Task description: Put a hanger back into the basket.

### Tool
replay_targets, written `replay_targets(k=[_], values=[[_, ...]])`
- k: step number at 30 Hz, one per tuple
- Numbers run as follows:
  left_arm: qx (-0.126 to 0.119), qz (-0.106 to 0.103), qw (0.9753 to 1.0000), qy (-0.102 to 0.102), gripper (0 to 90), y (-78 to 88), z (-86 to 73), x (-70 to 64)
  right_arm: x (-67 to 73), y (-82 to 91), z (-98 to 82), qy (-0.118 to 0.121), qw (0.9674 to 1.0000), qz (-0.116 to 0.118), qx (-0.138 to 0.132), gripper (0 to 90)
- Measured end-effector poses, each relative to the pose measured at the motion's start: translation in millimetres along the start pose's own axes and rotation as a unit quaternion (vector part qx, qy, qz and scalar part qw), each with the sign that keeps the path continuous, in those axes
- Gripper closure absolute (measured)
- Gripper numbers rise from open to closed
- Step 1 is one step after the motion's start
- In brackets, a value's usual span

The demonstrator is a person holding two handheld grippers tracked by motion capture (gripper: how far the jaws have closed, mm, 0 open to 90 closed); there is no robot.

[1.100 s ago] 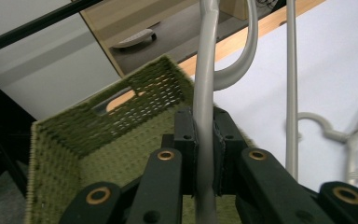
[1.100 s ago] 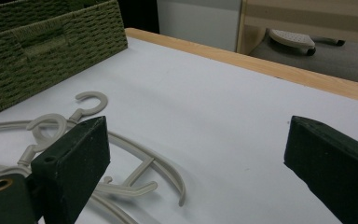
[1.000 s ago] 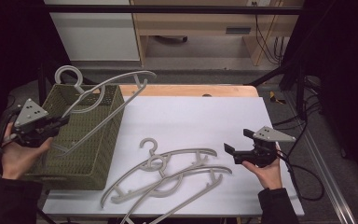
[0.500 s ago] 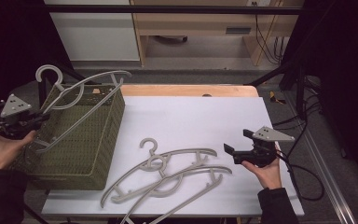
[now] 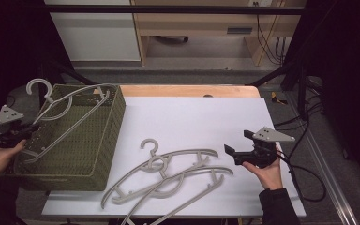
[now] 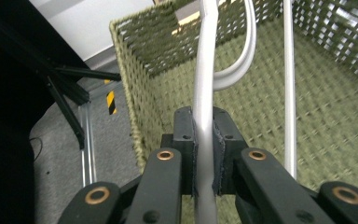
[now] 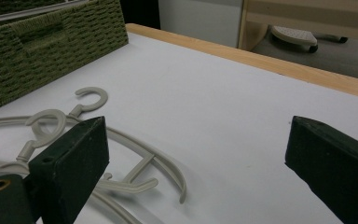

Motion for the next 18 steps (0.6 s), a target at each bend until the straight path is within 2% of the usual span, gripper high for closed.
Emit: replay_targets(k=[4, 11, 13, 18], values=[[0.024, 0.009, 0.9997, -0.002, 82.2, -8.0, -5.8, -3.6, 0.5, -0.7, -0.5, 0.001, 1.0000, 0.003, 0.004, 6.2], [0.065, -0.008, 0.9979, -0.004, 82.0, -30.1, -9.8, -18.3, 1.0, -1.1, -0.8, 0.002, 1.0000, 0.003, 0.006, 6.0], [0.078, -0.014, 0.9968, 0.000, 81.9, -36.0, -10.9, -21.4, 0.9, -0.9, -0.8, 0.002, 1.0000, 0.002, 0.005, 6.0], [0.103, -0.025, 0.9941, 0.027, 81.6, -43.1, -16.0, -20.5, 0.9, -1.0, -0.8, 0.002, 1.0000, 0.002, 0.006, 5.9]])
Point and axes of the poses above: each handheld gripper's, and its own axes: y roughly backward along the jaws, z roughly out of its top, x roughly to its left, the point moved 1 cm from there along -y, roughly forward along the jaws, and after that the axes turned 8 degrees about -y, right-handed, at the moved point
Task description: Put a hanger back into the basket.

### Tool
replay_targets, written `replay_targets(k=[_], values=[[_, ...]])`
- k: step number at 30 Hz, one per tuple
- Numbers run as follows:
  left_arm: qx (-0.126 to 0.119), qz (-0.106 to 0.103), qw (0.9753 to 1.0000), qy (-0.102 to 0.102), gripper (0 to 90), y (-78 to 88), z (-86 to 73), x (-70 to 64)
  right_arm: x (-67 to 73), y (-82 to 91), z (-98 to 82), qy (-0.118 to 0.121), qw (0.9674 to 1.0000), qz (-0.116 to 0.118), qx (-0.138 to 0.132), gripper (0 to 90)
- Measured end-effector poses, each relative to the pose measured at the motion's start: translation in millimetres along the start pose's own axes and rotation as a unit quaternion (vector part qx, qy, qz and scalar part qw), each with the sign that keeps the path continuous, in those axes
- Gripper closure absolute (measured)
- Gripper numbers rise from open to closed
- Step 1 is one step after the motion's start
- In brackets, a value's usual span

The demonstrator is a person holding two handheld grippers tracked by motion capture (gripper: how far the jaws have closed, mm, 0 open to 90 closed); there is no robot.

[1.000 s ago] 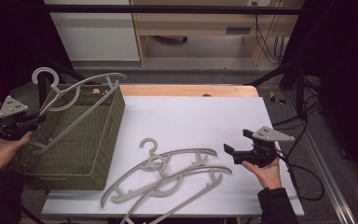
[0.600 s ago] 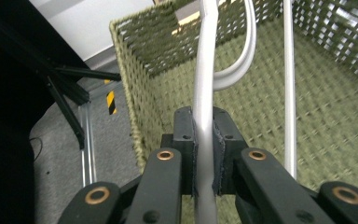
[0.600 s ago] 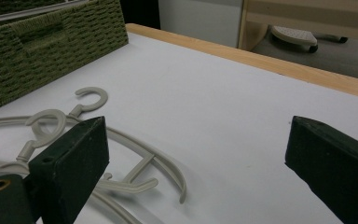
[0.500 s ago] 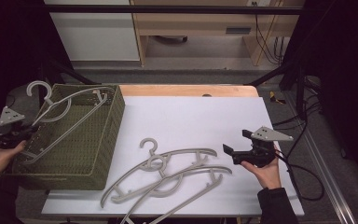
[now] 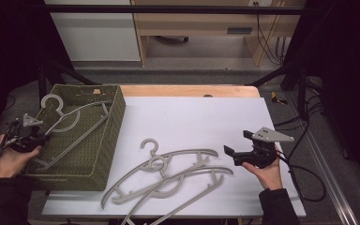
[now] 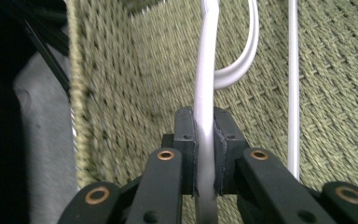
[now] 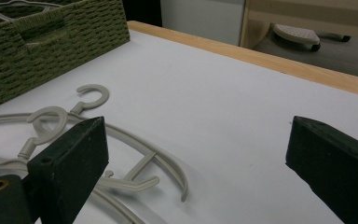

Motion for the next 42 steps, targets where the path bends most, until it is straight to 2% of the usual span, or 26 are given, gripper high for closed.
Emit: replay_targets(k=[5, 7, 10, 12, 15, 18, 19, 22, 24, 27, 29, 30, 35, 36, 39, 42], values=[[0.022, 0.020, 0.9995, 0.006, 75.3, 0.8, 1.3, 2.5, 0.4, -0.7, -0.2, 0.001, 1.0000, 0.001, 0.001, 5.8], [0.027, 0.022, 0.9993, 0.013, 78.4, 2.2, 0.2, 4.4, 0.4, -0.5, -0.2, 0.001, 1.0000, 0.001, 0.000, 5.8], [0.029, 0.025, 0.9991, 0.016, 78.5, 7.1, -0.6, 5.6, 0.1, 0.1, 0.1, 0.001, 1.0000, 0.002, -0.001, 5.8], [0.010, 0.024, 0.9993, 0.028, 76.7, 12.4, 0.2, 3.9, 0.1, 0.3, 0.2, 0.000, 1.0000, 0.001, -0.002, 5.8], [-0.029, 0.013, 0.9987, 0.041, 71.5, 24.1, 4.3, -3.6, -0.3, 0.6, 0.4, 0.000, 1.0000, 0.000, -0.005, 5.8], [-0.071, 0.000, 0.9963, 0.049, 59.3, 35.3, 10.4, -14.6, -0.1, 0.3, 0.3, -0.001, 1.0000, -0.001, -0.007, 5.9], [-0.095, -0.002, 0.9940, 0.053, 54.7, 39.4, 13.7, -20.2, 0.0, 0.3, 0.2, -0.001, 1.0000, -0.002, -0.008, 6.1], [-0.134, -0.014, 0.9895, 0.052, 43.4, 48.8, 21.5, -33.3, 0.2, 0.2, -0.2, 0.001, 1.0000, -0.002, -0.010, 6.2], [-0.158, -0.027, 0.9854, 0.057, 36.8, 53.2, 26.7, -42.3, 0.2, 0.2, -0.3, 0.000, 0.9999, -0.001, -0.010, 6.1], [-0.191, -0.048, 0.9785, 0.061, 27.3, 58.7, 34.1, -57.5, 0.3, 0.7, -0.2, -0.002, 0.9999, -0.002, -0.011, 5.9], [-0.217, -0.061, 0.9721, 0.066, 22.8, 62.1, 38.5, -70.7, 0.2, 1.8, -0.2, -0.002, 0.9999, -0.001, -0.012, 6.0], [-0.219, -0.063, 0.9713, 0.067, 20.7, 63.4, 39.4, -74.9, 0.5, 1.8, -0.1, -0.004, 0.9999, -0.001, -0.015, 6.0], [-0.253, -0.089, 0.9620, 0.050, 15.3, 69.9, 45.0, -103.2, 0.5, 0.4, -1.5, -0.005, 0.9999, -0.002, -0.012, 5.8], [-0.262, -0.093, 0.9596, 0.047, 15.0, 71.6, 45.4, -108.7, 0.7, 0.5, -1.8, -0.005, 0.9999, -0.002, -0.011, 5.8], [-0.276, -0.106, 0.9547, 0.036, 14.1, 75.7, 45.3, -122.6, 1.2, 0.5, -2.2, -0.004, 0.9999, -0.002, -0.012, 5.9], [-0.279, -0.118, 0.9525, 0.029, 13.3, 76.8, 45.7, -132.7, 1.7, 0.2, -3.3, -0.004, 0.9999, -0.002, -0.012, 5.8]])
Point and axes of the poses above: each handheld gripper's, and its own axes: y roughly backward along the jaws, z roughly out of its top, x roughly to its left, the point moved 1 cm from there along -y, roughly forward along the jaws, and after that the axes turned 8 degrees about -y, right-handed, at the moved point
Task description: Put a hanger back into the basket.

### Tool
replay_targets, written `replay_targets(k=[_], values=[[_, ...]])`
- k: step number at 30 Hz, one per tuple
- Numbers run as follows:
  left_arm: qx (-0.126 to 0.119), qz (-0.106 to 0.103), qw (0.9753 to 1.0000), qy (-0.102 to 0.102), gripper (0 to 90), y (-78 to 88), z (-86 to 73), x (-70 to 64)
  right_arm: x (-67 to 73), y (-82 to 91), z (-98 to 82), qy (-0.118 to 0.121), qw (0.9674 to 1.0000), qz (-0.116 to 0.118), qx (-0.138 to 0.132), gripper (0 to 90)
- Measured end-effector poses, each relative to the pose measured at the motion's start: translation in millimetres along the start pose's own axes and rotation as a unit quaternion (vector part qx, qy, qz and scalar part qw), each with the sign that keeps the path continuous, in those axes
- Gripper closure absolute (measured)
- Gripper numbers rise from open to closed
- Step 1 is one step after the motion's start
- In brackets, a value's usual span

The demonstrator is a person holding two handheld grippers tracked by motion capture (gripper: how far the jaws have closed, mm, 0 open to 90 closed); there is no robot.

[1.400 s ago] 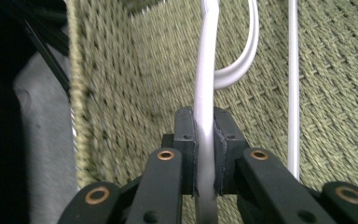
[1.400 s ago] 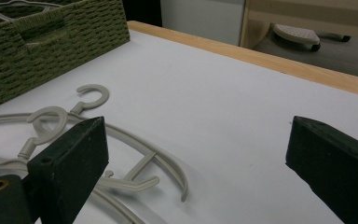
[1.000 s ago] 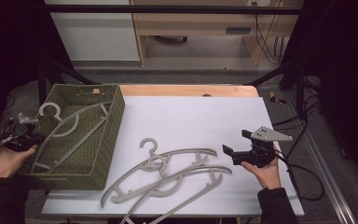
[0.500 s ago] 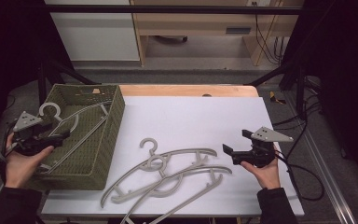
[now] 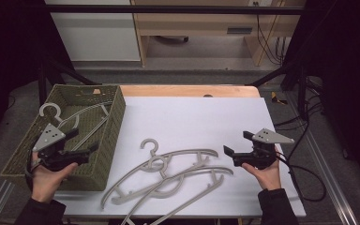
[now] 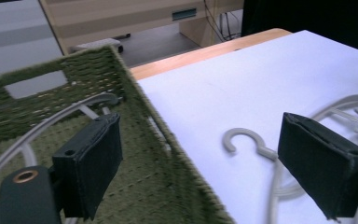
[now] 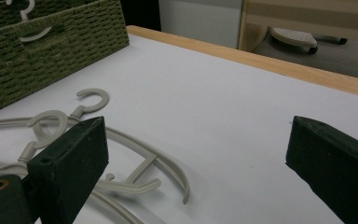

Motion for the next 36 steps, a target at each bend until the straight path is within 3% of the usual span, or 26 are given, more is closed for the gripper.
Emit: replay_targets(k=[10, 19, 24, 30, 36], values=[[-0.001, -0.035, 0.9991, -0.024, 13.2, -12.9, 0.7, -33.5, -4.2, 4.5, -5.7, -0.008, 1.0000, -0.002, 0.002, 5.7], [0.008, -0.083, 0.9955, -0.044, 13.2, -22.1, 1.1, -64.1, -4.7, 5.5, -5.6, -0.009, 1.0000, -0.003, 0.001, 5.7], [0.024, -0.098, 0.9934, -0.055, 14.1, -31.3, -3.0, -77.3, -4.6, 6.5, -5.7, -0.006, 1.0000, -0.001, 0.000, 5.7], [0.054, -0.124, 0.9886, -0.066, 17.0, -43.7, -9.0, -92.3, -4.0, 9.3, -5.0, -0.008, 1.0000, 0.000, -0.002, 5.8], [0.089, -0.162, 0.9797, -0.077, 22.7, -57.5, -17.4, -110.8, -2.8, 7.5, -5.3, -0.005, 1.0000, 0.004, 0.003, 5.9]])
Point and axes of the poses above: each handheld gripper's, and its own axes: y roughly backward along the jaws, z roughly out of its top, x roughly to its left, the point moved 1 cm from there along -y, roughly forward along the jaws, and after that the axes turned 8 degrees about -y, right-handed, at the moved point
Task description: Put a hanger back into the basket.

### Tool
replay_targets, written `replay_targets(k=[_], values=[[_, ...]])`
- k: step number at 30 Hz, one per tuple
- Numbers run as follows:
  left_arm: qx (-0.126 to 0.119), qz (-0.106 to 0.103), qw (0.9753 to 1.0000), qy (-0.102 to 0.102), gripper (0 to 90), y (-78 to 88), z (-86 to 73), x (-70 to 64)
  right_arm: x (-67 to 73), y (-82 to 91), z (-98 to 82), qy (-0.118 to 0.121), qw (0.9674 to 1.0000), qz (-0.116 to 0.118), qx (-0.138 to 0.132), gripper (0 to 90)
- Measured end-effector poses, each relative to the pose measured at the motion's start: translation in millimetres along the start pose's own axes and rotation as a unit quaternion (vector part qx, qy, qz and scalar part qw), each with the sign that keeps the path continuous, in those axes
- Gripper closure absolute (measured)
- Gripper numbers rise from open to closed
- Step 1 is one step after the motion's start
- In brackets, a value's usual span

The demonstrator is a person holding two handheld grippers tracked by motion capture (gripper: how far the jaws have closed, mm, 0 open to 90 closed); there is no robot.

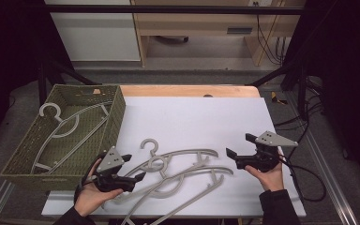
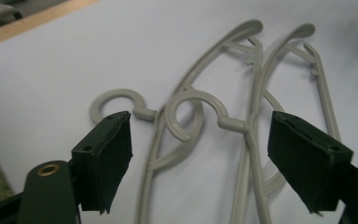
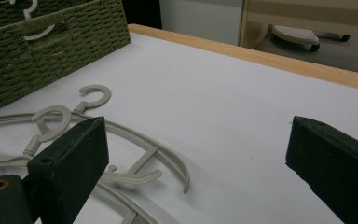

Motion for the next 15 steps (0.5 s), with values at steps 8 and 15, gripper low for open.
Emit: replay_targets(k=[8, 15], values=[[0.046, -0.043, 0.9979, -0.014, 33.9, -24.3, -3.6, -19.7, 1.1, -0.5, -0.3, 0.003, 1.0000, 0.003, 0.003, 6.1], [0.088, -0.071, 0.9933, -0.023, 47.8, -41.3, -6.2, -30.3, 2.5, -2.8, -0.9, 0.004, 1.0000, 0.004, 0.007, 6.2]])
Point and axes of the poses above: each handheld gripper's, and its own axes: y roughly backward along the jaws, z roughly out of its top, x roughly to its left, the point moved 1 cm from there along -y, roughly forward along the jaws, and after that the axes turned 8 degrees about -y, right-handed, at the moved point
